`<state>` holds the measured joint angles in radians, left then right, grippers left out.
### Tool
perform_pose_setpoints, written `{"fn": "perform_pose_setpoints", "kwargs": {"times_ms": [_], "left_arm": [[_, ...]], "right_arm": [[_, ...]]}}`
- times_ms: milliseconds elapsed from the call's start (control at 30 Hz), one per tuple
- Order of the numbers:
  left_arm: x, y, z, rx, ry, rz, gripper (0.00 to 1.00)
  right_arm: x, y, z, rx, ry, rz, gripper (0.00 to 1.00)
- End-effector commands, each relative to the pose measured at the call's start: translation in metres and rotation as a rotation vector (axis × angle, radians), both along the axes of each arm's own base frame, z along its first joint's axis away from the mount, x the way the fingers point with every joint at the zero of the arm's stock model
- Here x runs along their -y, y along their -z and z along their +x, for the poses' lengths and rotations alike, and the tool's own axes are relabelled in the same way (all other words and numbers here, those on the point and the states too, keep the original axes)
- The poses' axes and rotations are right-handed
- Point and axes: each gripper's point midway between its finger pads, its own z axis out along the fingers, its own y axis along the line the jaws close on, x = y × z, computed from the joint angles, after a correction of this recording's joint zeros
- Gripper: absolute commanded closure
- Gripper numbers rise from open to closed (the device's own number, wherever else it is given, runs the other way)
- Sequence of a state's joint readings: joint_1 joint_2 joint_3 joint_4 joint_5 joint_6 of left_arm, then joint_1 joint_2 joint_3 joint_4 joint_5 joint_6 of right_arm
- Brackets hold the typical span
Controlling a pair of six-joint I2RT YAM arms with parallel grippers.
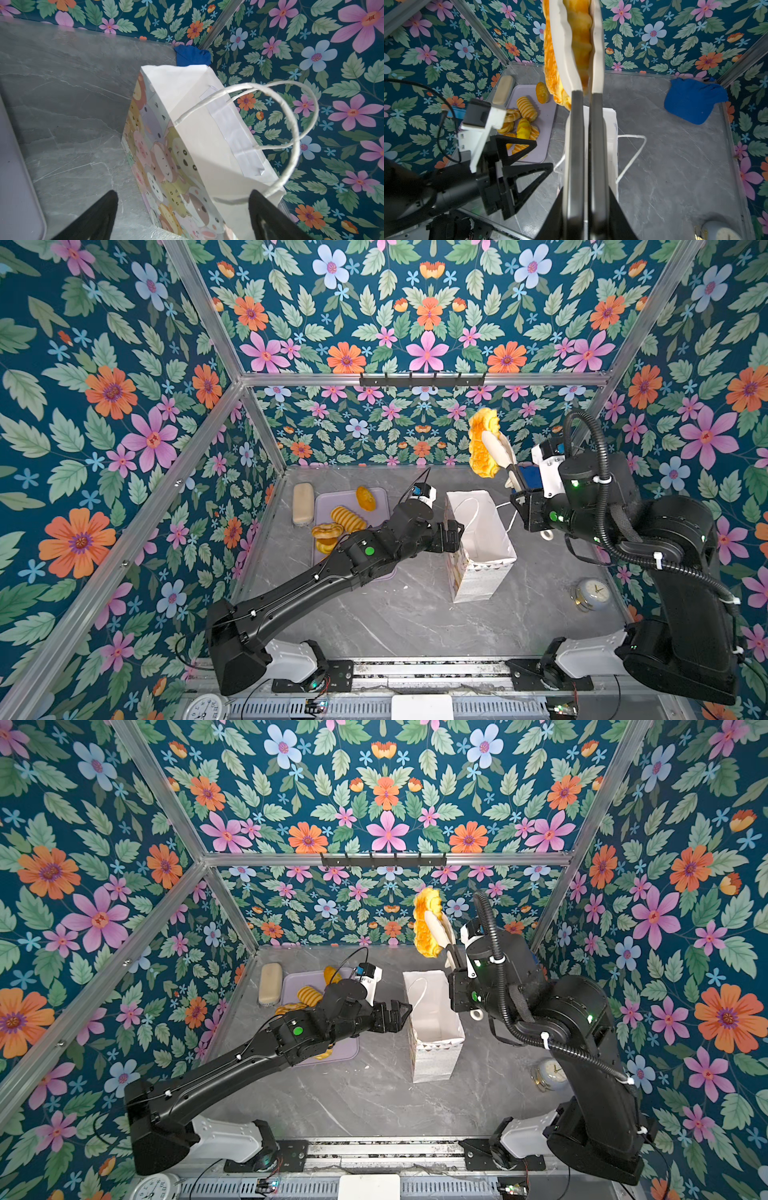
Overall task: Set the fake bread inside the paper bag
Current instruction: 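Carry the bread over the bag while the left gripper holds its handle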
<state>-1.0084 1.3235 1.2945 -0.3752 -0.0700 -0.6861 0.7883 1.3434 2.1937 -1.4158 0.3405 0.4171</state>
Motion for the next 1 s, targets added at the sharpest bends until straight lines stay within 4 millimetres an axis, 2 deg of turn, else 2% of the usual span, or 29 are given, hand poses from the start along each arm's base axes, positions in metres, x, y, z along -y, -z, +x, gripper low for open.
{"fn": "perform_pose_setpoints", "kwargs": {"times_ms": [0, 100, 167, 267, 367, 433, 533, 733, 967], "left_arm": [[-0.023, -0.009, 0.002, 0.017, -0.090, -0.023, 0.00], [-0.035, -0.019, -0.006, 0.034, -0.095, -0.059, 0.00], [-0.035, -0.020, -0.012, 0.029, -0.070, -0.078, 0.00], [-0.019, -0.015, -0.025, 0.004, -0.006, -0.064, 0.00], [0.008, -0.009, -0.039, 0.002, 0.047, -0.006, 0.00], [0.020, -0.006, -0.041, 0.001, 0.053, 0.018, 0.00], [0.025, 0.001, -0.033, -0.003, 0.012, 0.041, 0.00], [0.015, 0.001, -0.009, 0.016, -0.102, 0.056, 0.01], [0.023, 0.014, 0.013, -0.007, -0.110, 0.035, 0.15]], "right_arm": [[0.005, 0.007, -0.001, -0.003, 0.027, 0.000, 0.79], [0.006, 0.019, -0.003, -0.023, 0.027, -0.008, 0.79], [0.007, 0.025, -0.004, -0.035, 0.029, -0.015, 0.79], [0.007, 0.033, -0.004, -0.051, 0.031, -0.024, 0.79], [0.010, 0.040, -0.006, -0.067, 0.040, -0.036, 0.79], [0.015, 0.043, -0.008, -0.071, 0.054, -0.044, 0.79], [0.021, 0.046, -0.014, -0.077, 0.063, -0.041, 0.79], [0.032, 0.056, -0.026, -0.112, 0.073, -0.050, 0.80], [0.028, 0.073, -0.038, -0.178, 0.039, -0.032, 0.82]]}}
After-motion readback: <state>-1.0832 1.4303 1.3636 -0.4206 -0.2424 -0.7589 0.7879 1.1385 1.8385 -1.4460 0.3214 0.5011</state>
